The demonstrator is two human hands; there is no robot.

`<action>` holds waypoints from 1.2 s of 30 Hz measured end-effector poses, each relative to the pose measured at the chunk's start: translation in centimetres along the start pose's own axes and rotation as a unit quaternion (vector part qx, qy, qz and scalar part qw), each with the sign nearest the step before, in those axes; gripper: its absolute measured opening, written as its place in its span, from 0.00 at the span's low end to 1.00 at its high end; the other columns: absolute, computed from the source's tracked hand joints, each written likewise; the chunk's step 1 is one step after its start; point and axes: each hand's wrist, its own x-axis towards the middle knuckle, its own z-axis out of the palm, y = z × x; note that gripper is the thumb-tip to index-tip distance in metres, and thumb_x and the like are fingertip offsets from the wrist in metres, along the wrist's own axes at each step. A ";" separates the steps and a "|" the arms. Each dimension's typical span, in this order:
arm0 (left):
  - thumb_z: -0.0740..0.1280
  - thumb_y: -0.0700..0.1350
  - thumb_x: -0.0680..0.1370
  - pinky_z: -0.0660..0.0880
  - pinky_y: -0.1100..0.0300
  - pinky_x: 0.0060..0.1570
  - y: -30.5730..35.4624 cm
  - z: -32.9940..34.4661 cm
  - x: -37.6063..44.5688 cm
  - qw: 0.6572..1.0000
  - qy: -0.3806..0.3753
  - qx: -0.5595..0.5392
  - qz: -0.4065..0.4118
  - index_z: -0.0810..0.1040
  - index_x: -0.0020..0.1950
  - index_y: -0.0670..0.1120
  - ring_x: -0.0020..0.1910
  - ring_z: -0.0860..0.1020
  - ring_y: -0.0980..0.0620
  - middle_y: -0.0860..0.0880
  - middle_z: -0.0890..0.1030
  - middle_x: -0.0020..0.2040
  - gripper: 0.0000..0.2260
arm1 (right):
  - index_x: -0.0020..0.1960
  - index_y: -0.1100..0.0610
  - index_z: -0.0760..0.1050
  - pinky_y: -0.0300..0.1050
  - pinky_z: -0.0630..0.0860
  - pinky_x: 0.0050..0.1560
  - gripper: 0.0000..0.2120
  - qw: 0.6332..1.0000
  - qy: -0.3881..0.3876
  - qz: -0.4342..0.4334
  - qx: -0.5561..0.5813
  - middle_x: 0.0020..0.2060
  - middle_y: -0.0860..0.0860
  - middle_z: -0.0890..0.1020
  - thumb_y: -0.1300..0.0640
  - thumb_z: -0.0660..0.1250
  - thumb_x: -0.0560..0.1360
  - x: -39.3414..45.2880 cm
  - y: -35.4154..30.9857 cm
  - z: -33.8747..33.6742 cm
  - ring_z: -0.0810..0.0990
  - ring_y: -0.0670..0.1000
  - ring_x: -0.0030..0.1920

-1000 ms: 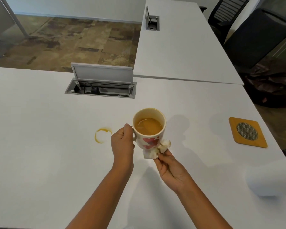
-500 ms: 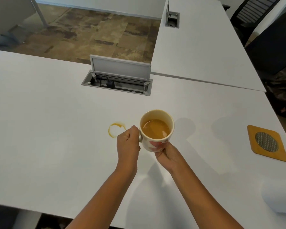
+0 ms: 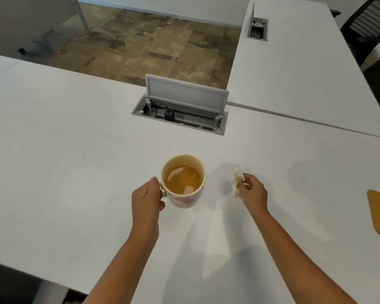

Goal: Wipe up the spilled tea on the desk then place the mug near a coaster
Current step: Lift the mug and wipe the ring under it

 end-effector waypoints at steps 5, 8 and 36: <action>0.56 0.41 0.78 0.62 0.61 0.29 -0.2 -1.1 2.3 1.000 0.024 -0.012 -0.006 0.67 0.35 0.33 0.30 0.63 0.53 0.45 0.64 0.31 0.15 | 0.54 0.57 0.79 0.45 0.76 0.41 0.11 0.990 -0.046 -0.024 -0.130 0.48 0.58 0.80 0.62 0.62 0.75 1.9 0.5 3.7 0.79 0.53 0.40; 0.56 0.41 0.78 0.62 0.61 0.29 -0.3 -1.6 3.7 0.999 0.042 -0.027 -0.018 0.68 0.34 0.39 0.31 0.63 0.52 0.45 0.64 0.31 0.13 | 0.57 0.58 0.76 0.44 0.74 0.43 0.12 0.993 -0.022 0.007 -0.115 0.51 0.58 0.79 0.61 0.62 0.75 2.9 0.4 5.6 0.79 0.54 0.42; 0.57 0.44 0.77 0.67 0.63 0.30 0.7 -2.0 8.5 0.988 0.093 -0.095 -0.073 0.71 0.32 0.48 0.31 0.64 0.54 0.51 0.65 0.29 0.13 | 0.55 0.58 0.79 0.46 0.73 0.50 0.12 0.981 0.016 -0.062 -0.184 0.52 0.60 0.73 0.64 0.61 0.75 6.4 0.5 7.6 0.78 0.61 0.48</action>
